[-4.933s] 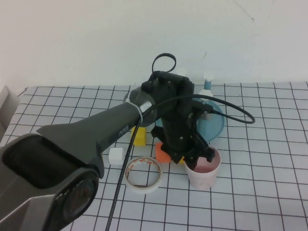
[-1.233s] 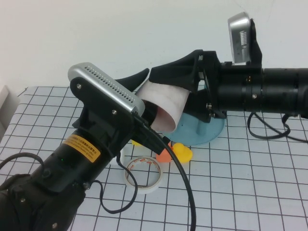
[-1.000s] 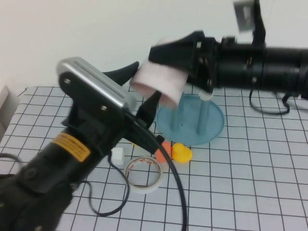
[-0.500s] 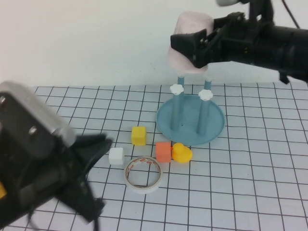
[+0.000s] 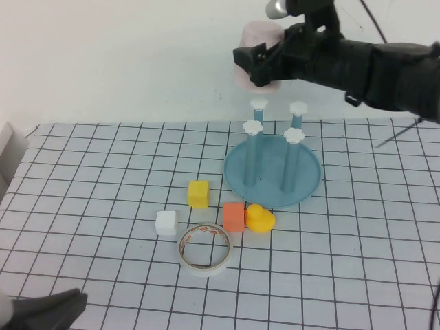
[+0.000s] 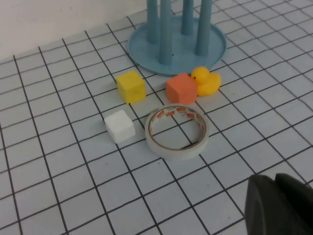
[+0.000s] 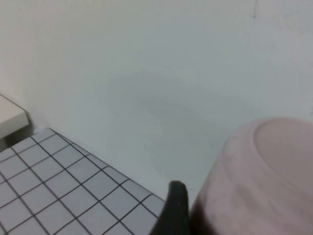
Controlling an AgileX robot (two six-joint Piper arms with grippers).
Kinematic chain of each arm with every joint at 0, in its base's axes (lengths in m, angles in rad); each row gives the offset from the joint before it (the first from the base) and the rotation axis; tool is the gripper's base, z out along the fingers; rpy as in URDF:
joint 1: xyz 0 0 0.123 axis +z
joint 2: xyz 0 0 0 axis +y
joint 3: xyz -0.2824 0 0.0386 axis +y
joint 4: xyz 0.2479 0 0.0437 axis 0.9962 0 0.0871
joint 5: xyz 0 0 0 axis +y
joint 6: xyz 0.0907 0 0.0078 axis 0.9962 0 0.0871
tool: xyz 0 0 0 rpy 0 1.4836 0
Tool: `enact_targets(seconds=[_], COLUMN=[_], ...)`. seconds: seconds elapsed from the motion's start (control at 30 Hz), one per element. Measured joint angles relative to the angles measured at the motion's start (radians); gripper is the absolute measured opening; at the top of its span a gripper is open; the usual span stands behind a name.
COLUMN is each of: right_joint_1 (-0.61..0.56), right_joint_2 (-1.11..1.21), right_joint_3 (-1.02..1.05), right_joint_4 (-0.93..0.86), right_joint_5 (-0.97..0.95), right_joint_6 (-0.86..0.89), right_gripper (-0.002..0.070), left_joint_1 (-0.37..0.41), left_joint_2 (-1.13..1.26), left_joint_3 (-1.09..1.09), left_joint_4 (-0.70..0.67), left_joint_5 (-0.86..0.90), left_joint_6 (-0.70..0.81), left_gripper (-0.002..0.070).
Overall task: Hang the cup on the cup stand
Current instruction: Place the cup on the cup holder
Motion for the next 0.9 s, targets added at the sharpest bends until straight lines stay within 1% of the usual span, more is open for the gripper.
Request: enact_targets(seconds=[0.17, 0.3, 0.5, 0.63, 0.9], right_joint_1=[0.0, 0.0, 0.0, 0.0, 0.019], right_joint_2=[0.125, 0.198, 0.221, 0.221, 0.221], right_joint_3=[-0.12, -0.173, -0.19, -0.193, -0.197], right_joint_4=[0.0, 0.002, 0.011, 0.015, 0.015], right_joint_5=[-0.023, -0.064, -0.163, -0.151, -0.123], right_joint_6=[0.0, 0.0, 0.065, 0.076, 0.073], right_gripper=[0.0625, 0.0627, 0.065, 0.0651, 0.065], left_joint_1=[0.0, 0.0, 0.0, 0.0, 0.0], left_joint_2=[-0.079, -0.097, -0.101, -0.101, -0.101], left_joint_3=[0.009, 0.009, 0.009, 0.009, 0.009], left_joint_4=[0.001, 0.006, 0.035, 0.057, 0.057], left_joint_5=[0.03, 0.06, 0.077, 0.077, 0.102], left_joint_6=[-0.011, -0.013, -0.013, -0.013, -0.013], left_gripper=[0.0, 0.0, 0.0, 0.0, 0.0])
